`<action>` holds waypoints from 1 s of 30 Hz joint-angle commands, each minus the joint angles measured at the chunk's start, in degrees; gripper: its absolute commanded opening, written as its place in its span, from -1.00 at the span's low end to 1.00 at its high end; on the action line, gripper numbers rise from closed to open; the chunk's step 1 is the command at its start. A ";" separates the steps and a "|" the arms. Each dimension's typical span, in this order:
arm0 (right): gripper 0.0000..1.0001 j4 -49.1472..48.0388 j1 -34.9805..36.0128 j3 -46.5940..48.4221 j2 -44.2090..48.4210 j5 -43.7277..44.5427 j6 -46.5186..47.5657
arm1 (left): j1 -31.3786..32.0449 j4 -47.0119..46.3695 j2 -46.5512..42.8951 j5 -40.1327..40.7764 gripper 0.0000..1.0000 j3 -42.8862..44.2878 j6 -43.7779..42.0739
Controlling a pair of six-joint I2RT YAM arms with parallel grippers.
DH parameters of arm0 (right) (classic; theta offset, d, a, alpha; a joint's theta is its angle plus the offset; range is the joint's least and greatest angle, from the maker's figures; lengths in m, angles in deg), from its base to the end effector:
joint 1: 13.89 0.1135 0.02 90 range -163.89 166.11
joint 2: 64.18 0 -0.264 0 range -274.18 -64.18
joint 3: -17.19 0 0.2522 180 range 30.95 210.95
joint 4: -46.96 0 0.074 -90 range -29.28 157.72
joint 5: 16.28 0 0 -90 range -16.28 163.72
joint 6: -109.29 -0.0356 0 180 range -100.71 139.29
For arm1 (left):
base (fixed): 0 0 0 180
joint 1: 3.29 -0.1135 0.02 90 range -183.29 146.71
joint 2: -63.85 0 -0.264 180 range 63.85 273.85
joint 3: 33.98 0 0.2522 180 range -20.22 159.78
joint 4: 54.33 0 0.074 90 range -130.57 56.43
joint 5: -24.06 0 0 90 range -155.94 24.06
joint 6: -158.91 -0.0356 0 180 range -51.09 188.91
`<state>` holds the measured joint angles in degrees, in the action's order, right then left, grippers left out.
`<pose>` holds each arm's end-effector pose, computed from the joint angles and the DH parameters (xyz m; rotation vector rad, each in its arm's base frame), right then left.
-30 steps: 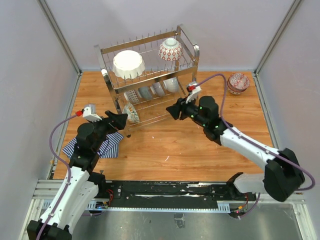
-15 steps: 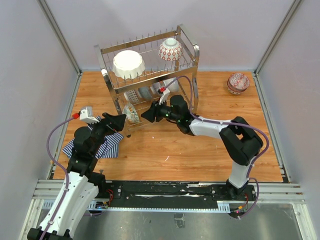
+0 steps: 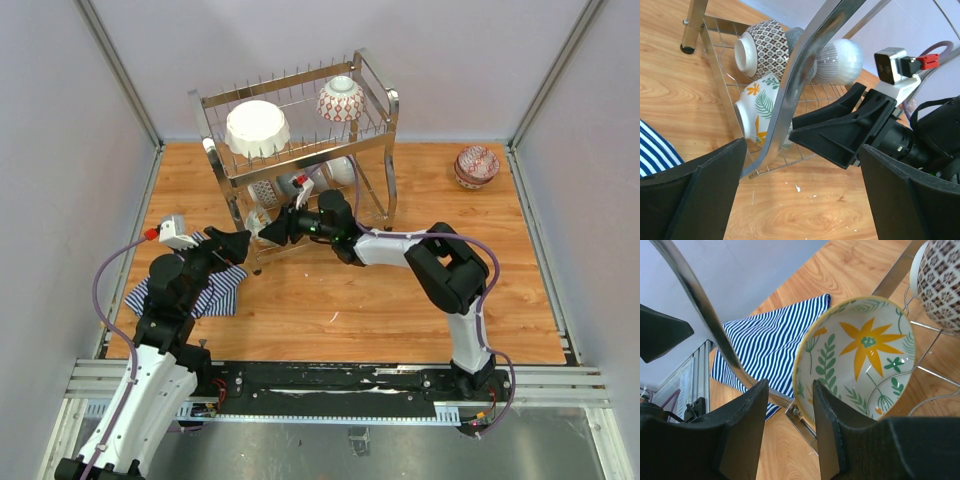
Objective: Unload the bowls from the dish rack
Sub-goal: Pick up the bowl from the dish rack.
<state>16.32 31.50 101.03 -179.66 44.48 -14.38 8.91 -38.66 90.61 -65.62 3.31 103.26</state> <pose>0.3060 0.3349 0.2177 -0.6210 1.6844 1.4376 0.1382 -0.0297 0.2686 -0.3302 1.6643 -0.6085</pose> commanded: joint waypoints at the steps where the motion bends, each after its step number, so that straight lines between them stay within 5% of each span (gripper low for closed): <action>1: -0.18 -2.65 0.93 2.50 -2.39 -2.18 -1.51 | 0.36 0.10 -0.40 0.95 0.99 -0.29 -0.32; 12: -0.42 -4.97 1.02 4.41 -5.60 -3.42 -3.31 | 0.34 -0.15 0.56 1.35 0.99 -0.49 -0.85; 25: -0.98 -7.08 0.54 4.28 -5.55 -3.31 -3.95 | 0.28 -0.08 0.90 1.87 0.99 -0.41 -0.95; 30: -0.99 -8.46 0.17 3.18 -3.68 -2.65 -3.70 | 0.29 0.26 0.83 2.13 0.99 -0.02 -1.04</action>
<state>11.40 31.56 103.77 -184.84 42.47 -17.77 8.91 -37.81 91.48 -64.42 3.31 103.19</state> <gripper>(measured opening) 0.091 0.994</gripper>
